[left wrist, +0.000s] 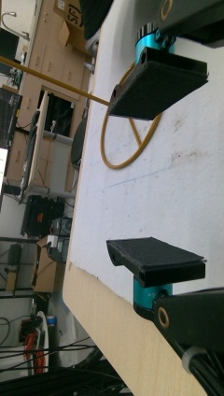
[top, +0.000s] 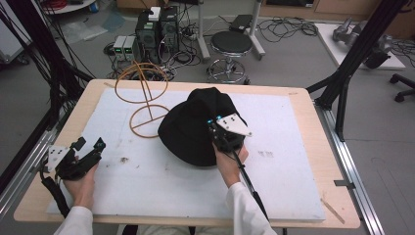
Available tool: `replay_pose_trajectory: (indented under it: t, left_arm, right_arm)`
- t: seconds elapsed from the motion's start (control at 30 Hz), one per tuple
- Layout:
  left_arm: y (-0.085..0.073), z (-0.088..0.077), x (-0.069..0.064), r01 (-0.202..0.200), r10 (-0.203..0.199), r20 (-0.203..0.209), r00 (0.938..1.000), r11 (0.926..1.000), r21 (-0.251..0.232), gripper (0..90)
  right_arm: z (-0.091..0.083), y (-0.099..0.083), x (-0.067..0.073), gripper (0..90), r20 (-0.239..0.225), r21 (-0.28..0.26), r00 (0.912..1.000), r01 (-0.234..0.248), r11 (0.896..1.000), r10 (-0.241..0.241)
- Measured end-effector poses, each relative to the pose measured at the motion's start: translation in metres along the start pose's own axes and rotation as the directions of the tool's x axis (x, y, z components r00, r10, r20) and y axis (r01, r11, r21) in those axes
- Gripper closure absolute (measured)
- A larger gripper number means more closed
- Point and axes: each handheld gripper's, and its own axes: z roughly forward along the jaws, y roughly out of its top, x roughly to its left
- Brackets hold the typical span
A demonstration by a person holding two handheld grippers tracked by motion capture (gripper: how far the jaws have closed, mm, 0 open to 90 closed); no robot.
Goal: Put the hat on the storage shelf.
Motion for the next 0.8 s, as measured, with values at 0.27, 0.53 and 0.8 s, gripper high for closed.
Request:
replay_pose_trajectory:
  t: [0.27, 0.53, 0.8]
  left_arm:
    - [0.0, 0.0, -0.001, 0.001, -0.001, 0.001, 1.0, 1.0, 0.001, 30.1]
    - [0.0, 0.0, -0.001, 0.004, -0.004, 0.003, 1.0, 1.0, 0.003, 30.1]
    - [-0.001, 0.001, -0.002, 0.006, -0.006, 0.007, 1.0, 1.0, -0.001, 30.1]
  right_arm:
    - [-0.019, 0.014, -0.011, 87.7, -0.002, -0.083, 0.9996, -0.027, 0.996, 0.027]
    - [-0.036, 0.026, -0.021, 87.7, -0.025, -0.204, 0.9996, -0.015, 0.979, 0.01]
    - [-0.044, 0.048, -0.022, 87.6, -0.024, -0.277, 0.9995, 0.013, 0.961, -0.021]
